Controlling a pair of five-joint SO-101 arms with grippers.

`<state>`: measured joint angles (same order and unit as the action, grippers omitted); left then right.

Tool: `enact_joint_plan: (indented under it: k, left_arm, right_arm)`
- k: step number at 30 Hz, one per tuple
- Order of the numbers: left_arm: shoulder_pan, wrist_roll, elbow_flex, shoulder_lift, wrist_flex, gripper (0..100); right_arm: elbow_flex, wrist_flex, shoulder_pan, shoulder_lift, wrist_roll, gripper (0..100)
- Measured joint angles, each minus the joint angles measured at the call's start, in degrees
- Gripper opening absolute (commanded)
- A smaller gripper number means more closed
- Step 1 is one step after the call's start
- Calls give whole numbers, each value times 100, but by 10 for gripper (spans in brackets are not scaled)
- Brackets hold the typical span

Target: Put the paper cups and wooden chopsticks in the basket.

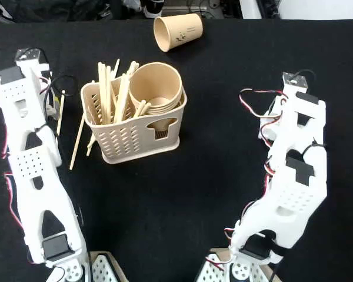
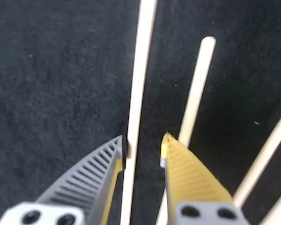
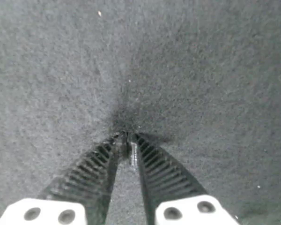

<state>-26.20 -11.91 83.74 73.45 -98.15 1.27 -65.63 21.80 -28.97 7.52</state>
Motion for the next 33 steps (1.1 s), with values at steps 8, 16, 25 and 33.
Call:
enact_joint_plan:
  k: [8,16,25,33]
  left_arm:
    - [-35,53,905,756,-229,28]
    - [-53,615,941,440,-246,28]
    - [-35,1275,-2286,-2716,-281,29]
    - [598,1248,-5943,-7051,712,29]
  right_arm:
    - [0,0,0,0,0,12]
    - [0,0,0,0,0,12]
    - [0,0,0,0,0,12]
    - [0,0,0,0,0,12]
